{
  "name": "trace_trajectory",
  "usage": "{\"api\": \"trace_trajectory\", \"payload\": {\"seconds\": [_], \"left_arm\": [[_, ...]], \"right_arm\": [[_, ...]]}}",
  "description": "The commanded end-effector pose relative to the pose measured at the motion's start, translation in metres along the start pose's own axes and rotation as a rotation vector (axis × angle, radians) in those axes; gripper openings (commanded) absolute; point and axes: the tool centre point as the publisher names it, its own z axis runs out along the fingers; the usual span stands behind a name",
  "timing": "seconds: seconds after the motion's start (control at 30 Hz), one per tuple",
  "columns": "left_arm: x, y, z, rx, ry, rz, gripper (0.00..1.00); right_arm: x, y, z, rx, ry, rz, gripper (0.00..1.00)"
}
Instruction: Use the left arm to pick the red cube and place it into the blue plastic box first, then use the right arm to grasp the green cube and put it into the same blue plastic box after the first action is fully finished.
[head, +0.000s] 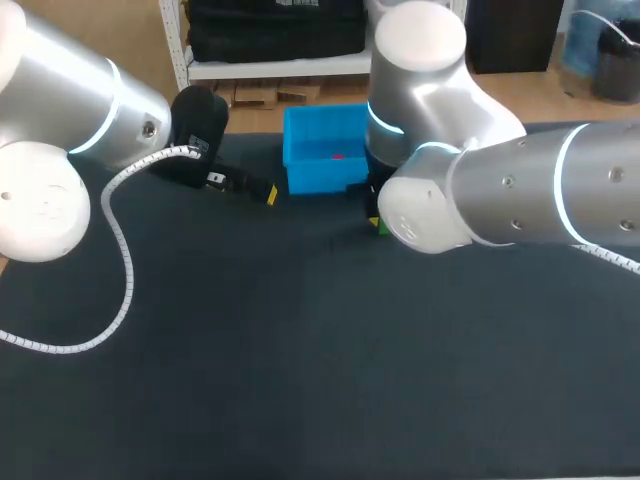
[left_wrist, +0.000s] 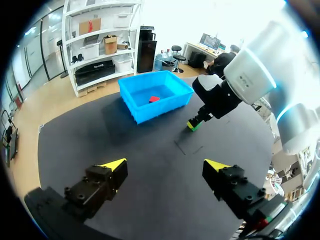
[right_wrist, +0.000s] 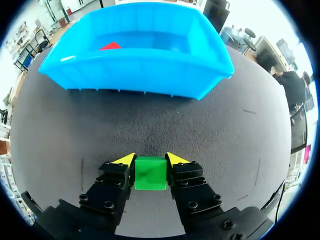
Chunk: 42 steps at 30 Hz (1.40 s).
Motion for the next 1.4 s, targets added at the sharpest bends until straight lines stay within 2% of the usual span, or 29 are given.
{"api": "trace_trajectory", "payload": {"seconds": [0.03, 0.17, 0.37, 0.67, 0.8, 1.0, 1.13, 1.4], "left_arm": [[0.000, 0.001, 0.001, 0.005, -0.001, 0.001, 1.00], [0.000, 0.001, 0.001, 0.005, -0.001, 0.001, 1.00], [0.000, 0.001, 0.001, 0.005, -0.001, 0.001, 1.00], [0.000, 0.001, 0.001, 0.005, -0.001, 0.001, 1.00], [0.000, 0.001, 0.001, 0.005, -0.001, 0.001, 1.00], [0.000, 0.001, 0.001, 0.005, -0.001, 0.001, 1.00], [0.000, 0.001, 0.001, 0.005, -0.001, 0.001, 1.00], [0.000, 0.001, 0.001, 0.005, -0.001, 0.001, 1.00]], "right_arm": [[0.003, -0.003, -0.006, -0.004, -0.011, 0.005, 0.00], [0.002, -0.004, -0.017, -0.013, -0.031, 0.011, 0.00], [-0.006, -0.007, -0.050, -0.032, -0.103, 0.019, 0.00], [-0.024, -0.006, -0.129, -0.071, -0.284, 0.014, 0.00], [-0.028, -0.002, -0.154, -0.078, -0.348, -0.001, 0.00], [-0.022, -0.002, -0.164, -0.092, -0.389, 0.001, 0.00], [-0.024, -0.004, -0.166, -0.113, -0.448, 0.005, 0.00], [-0.029, -0.004, -0.158, -0.119, -0.444, 0.004, 0.00]]}}
